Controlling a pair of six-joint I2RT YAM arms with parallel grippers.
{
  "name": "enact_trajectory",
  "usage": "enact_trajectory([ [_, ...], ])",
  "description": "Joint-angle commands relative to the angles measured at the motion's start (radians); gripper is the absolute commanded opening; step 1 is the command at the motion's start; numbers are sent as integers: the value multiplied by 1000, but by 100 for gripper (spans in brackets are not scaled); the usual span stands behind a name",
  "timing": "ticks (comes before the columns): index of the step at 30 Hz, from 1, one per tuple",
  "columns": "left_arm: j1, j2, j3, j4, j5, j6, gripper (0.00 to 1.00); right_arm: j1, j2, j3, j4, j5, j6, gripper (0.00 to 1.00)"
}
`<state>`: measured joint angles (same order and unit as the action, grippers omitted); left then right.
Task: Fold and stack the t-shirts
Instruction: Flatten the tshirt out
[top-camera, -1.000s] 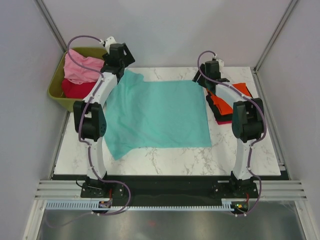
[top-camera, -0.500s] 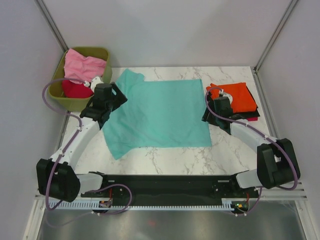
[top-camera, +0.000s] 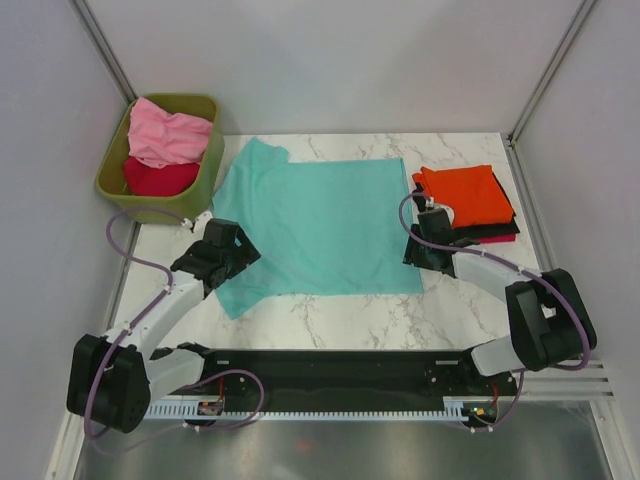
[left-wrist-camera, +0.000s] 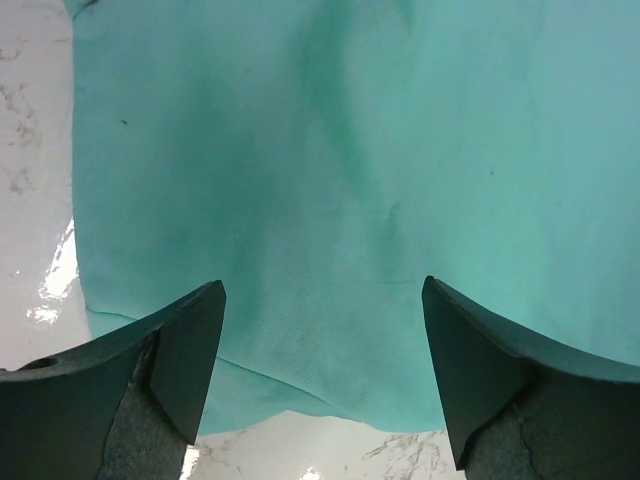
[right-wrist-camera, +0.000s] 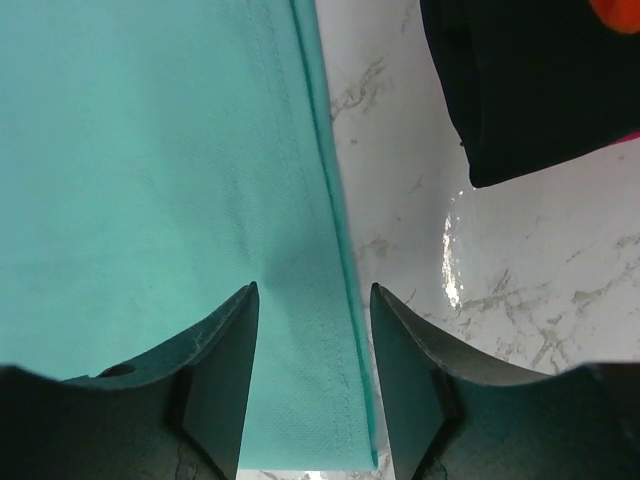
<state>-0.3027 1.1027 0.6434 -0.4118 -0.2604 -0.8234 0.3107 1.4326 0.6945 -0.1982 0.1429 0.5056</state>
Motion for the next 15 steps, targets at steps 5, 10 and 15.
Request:
enact_trajectory([
  [5, -1, 91, 4, 79, -48, -37, 86, 5, 135, 59, 36, 55, -6, 49],
  [10, -1, 232, 10, 175, -42, -45, 84, 5, 218, 121, 37, 109, 8, 27],
  [15, 2, 467, 128, 231, -60, -28, 83, -5, 284, 206, 22, 191, 28, 22],
])
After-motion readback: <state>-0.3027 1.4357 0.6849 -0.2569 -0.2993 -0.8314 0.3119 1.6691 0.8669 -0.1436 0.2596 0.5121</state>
